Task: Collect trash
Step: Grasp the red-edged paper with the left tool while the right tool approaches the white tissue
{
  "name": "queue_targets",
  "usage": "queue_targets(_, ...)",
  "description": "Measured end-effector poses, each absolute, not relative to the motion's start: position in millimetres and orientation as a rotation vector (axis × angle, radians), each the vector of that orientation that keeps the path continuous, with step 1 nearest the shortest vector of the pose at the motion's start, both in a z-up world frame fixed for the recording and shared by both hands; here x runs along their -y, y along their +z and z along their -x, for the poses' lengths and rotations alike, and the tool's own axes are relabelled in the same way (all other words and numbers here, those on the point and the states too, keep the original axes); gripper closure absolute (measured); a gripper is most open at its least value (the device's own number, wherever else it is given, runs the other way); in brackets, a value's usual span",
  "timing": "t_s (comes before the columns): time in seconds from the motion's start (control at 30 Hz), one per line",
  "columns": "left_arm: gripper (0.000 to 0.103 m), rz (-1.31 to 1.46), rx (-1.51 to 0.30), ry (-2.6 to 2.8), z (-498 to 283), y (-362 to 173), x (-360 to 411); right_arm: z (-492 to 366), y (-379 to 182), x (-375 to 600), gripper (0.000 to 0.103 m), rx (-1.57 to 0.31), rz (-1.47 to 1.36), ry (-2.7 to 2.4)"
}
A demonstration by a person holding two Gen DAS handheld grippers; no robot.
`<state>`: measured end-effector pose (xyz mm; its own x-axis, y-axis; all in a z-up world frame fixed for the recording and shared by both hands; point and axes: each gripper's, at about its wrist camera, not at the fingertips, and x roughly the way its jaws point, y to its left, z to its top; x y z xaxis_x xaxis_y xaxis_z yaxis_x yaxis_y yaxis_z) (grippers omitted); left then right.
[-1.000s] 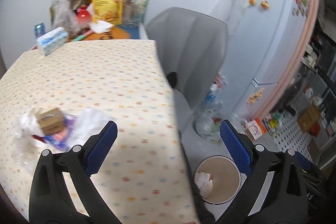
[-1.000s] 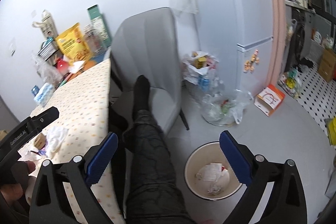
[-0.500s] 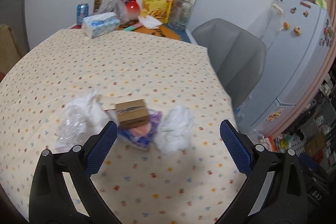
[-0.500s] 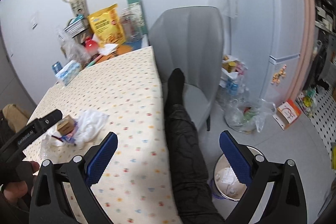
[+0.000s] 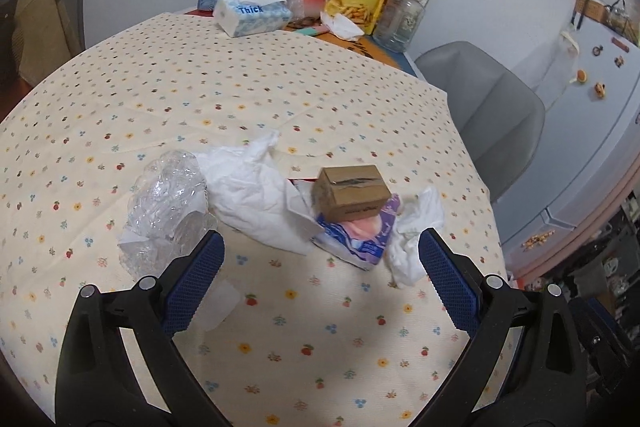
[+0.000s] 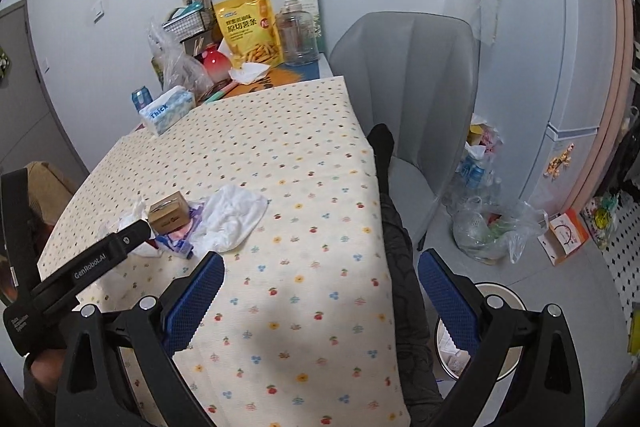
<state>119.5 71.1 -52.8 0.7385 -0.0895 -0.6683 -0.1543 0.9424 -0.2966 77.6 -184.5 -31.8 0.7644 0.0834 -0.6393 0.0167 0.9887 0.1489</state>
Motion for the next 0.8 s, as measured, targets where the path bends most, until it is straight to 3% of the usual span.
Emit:
queue_targets(0.13, 0.032, 0.350, -0.741, 0.002, -120.6, -53.7, -75.7, -80.6, -34.0, 174.7, 0.008, -0.707, -0.141, 0.047)
queue_targets(0.37, 0.062, 0.347, -0.757, 0.003, -130.5, -61.0, -76.6, -90.7, -45.4, 161.4, 0.008, -0.734, -0.128, 0.066)
queue_targets(0.5, 0.071, 0.370, -0.769, 0.032, -137.2, -68.2, -82.1, -98.1, -51.4, 162.9, 0.008, -0.749, -0.136, 0.064)
queue_targets(0.7, 0.076, 0.346, -0.769, 0.037, -145.0, -71.7, -77.5, -107.6, -58.5, 161.0, 0.008, -0.767, -0.156, 0.080)
queue_targets(0.8, 0.085, 0.359, -0.773, 0.055, -148.8, -72.5, -79.9, -110.8, -59.6, 154.7, 0.008, -0.770, -0.149, 0.099)
